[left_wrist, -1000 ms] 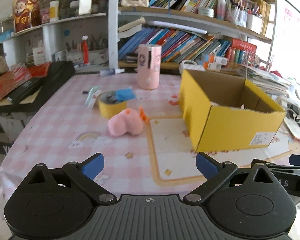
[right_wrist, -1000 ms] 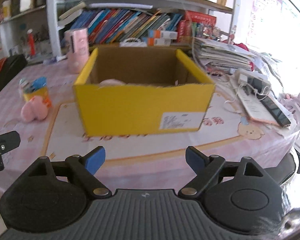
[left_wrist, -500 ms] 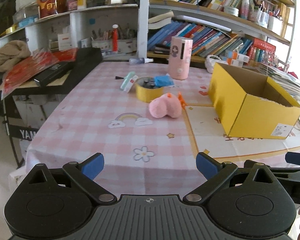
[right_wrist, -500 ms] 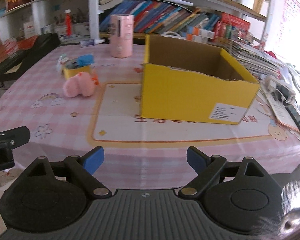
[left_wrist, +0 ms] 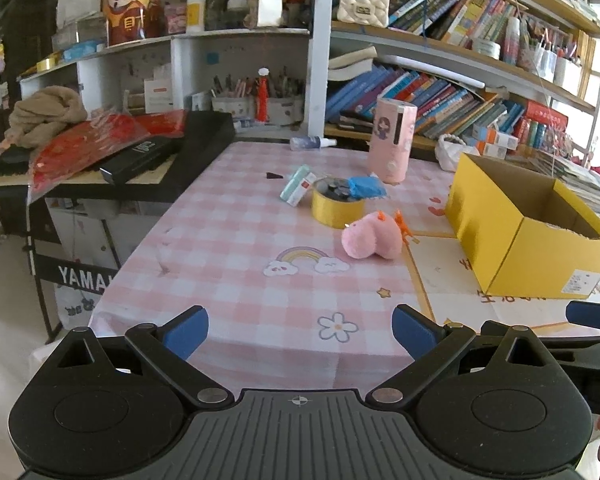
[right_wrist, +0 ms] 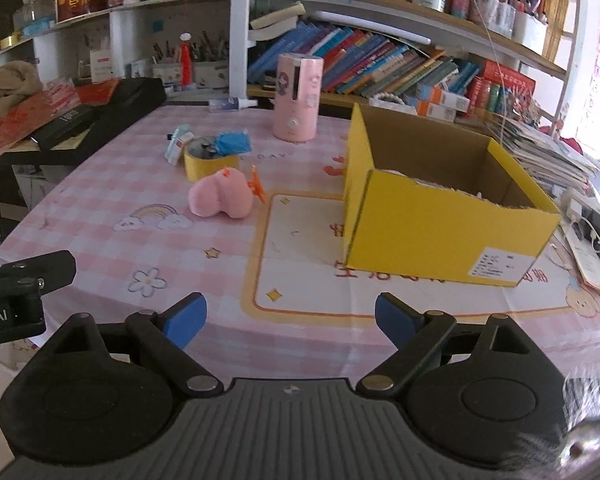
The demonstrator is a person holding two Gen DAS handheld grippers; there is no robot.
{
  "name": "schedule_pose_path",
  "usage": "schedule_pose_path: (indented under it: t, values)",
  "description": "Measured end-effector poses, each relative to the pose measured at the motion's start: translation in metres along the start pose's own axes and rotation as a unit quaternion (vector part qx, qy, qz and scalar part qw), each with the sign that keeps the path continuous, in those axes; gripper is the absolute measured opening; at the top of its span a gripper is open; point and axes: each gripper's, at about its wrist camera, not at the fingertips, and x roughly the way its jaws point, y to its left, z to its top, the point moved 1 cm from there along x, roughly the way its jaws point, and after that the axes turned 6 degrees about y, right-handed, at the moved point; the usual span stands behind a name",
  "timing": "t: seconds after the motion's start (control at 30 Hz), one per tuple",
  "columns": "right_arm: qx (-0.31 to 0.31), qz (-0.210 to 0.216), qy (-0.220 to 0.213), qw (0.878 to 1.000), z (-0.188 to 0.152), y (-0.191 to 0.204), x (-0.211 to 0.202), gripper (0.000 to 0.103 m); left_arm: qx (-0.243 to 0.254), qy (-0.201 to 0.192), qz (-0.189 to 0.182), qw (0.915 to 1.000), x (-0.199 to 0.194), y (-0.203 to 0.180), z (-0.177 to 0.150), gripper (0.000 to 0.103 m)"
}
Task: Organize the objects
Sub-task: 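Grasp the small pink plush with orange fins with the right tool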
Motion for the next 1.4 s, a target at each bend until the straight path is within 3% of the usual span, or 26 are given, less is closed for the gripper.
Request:
schedule_pose_path:
  t: [0.57, 1.17, 1.4]
  values:
    - [-0.012, 0.023, 0.008, 1.000, 0.020, 0.009, 0.029, 0.091, -0.013, 0.011, 0.015, 0.9997, 0.025, 0.008, 0.014, 0.100]
    - [-0.055, 0.082, -0.009, 0.995, 0.102, 0.000, 0.103, 0.083, -0.073, 0.010, 0.057, 0.9956, 0.088, 0.008, 0.067, 0.100]
    - [-0.060, 0.106, 0.012, 0.993, 0.124, -0.005, 0.137, 0.083, -0.094, 0.011, 0.077, 0.9925, 0.101, 0.009, 0.079, 0.100]
